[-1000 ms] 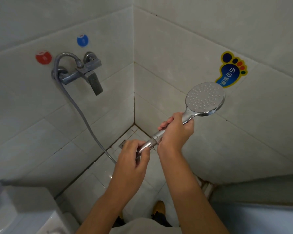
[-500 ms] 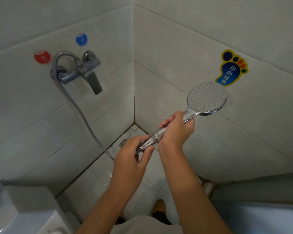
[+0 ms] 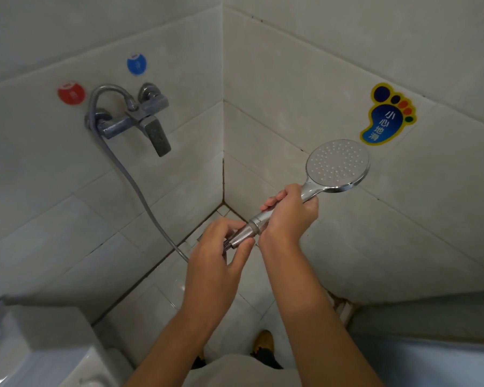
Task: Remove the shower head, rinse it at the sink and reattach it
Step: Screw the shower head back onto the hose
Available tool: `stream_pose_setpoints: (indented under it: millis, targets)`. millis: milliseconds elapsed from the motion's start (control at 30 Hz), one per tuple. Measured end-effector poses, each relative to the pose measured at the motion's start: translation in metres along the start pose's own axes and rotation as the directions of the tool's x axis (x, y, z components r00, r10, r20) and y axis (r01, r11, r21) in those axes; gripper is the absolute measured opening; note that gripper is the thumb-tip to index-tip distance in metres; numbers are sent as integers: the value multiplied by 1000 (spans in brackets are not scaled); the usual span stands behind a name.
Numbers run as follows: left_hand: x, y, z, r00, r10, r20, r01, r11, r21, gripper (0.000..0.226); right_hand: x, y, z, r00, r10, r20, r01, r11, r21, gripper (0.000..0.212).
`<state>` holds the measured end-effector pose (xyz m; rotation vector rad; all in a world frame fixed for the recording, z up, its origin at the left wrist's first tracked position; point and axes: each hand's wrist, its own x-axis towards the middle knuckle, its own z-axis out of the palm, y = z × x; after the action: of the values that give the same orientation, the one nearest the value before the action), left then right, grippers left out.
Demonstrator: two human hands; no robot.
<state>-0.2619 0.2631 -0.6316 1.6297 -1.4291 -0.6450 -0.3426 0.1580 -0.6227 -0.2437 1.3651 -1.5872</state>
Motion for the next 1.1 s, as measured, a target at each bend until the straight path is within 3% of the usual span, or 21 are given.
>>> stream_pose_setpoints:
  millis: [133,300,633,767,867,1100]
  targets:
    - [1,1,2,1000,18,-20,-18,999,44,19,0,1,2,1000,18,-11,-18,1000,21,11]
    - [0,7,2,988,-153,30,155,985,-74,39,-1,1,2,1000,14,-6,-14,1000,18,11]
    - [-2,-2,2,998,-51,34,52,998,-20,15,1,2,-2,999,35,-15,-35,999,20,11]
    - [-2,1,2,997,-63,33,64,997,-31,16,-1,0,-1,999,39,-9,-38,999,35,12]
    - [-2,5,3,981,-173,89,180,980,-82,38,-2,0,-3,999,52,-6,-52,998,32,12]
    - [-1,-3,1,998,-57,41,57,998,-4,35,-5,-1,-2,997,71,-18,-69,996,61,12]
